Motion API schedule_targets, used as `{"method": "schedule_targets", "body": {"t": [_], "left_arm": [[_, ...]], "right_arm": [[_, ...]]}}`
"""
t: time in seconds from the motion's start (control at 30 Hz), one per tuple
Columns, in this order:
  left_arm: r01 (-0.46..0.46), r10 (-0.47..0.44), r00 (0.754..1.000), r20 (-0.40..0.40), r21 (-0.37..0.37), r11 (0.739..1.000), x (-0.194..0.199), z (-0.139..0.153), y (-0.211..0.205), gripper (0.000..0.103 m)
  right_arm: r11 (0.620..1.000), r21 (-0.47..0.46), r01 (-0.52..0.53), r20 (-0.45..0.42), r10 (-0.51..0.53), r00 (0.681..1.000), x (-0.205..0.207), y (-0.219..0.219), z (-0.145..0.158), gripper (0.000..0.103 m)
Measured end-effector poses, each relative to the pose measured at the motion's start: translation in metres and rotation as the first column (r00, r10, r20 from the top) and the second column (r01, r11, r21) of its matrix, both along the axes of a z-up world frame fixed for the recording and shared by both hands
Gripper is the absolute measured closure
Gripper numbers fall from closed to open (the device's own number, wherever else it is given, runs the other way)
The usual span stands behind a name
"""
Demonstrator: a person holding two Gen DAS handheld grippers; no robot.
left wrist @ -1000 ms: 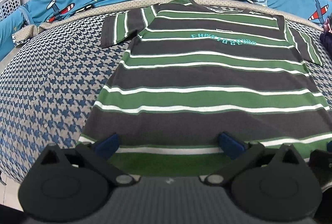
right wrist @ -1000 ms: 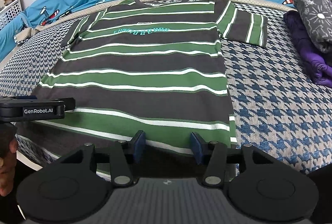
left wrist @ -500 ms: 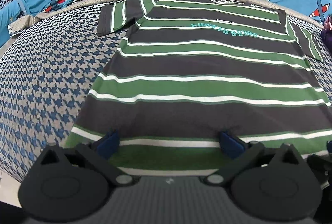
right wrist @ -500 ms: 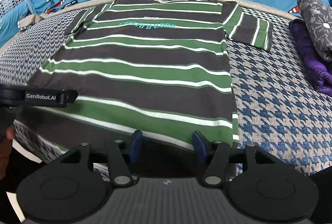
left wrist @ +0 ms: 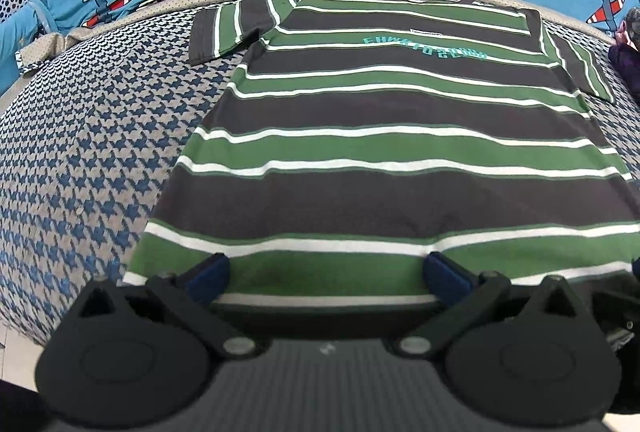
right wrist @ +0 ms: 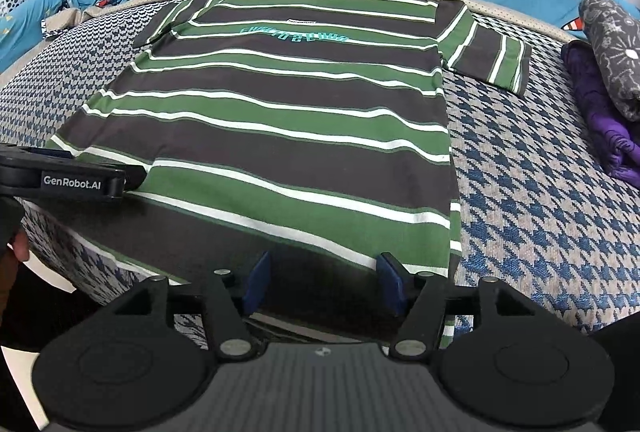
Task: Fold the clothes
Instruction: 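Move the right tool over the shirt's side edge beside the sleeve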
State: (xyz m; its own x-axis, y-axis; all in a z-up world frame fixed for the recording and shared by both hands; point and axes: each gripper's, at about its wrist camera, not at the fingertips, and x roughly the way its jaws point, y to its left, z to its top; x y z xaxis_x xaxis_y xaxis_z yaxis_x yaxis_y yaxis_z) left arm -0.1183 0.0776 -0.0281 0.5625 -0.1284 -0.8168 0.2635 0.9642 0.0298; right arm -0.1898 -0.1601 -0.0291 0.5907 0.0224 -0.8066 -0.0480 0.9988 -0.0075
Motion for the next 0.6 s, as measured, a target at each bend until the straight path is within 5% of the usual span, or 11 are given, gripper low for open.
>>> {"method": "schedule_targets", "body": {"t": [0.6], "left_arm": [[-0.016,0.016,1.000,0.000,0.028,0.999,0.004,0.003,-0.006,0.000]], "right_arm": [[0.998,0.013,-0.062,-0.038,0.062,0.997,0.019,-0.002,0.012,0.044]]}}
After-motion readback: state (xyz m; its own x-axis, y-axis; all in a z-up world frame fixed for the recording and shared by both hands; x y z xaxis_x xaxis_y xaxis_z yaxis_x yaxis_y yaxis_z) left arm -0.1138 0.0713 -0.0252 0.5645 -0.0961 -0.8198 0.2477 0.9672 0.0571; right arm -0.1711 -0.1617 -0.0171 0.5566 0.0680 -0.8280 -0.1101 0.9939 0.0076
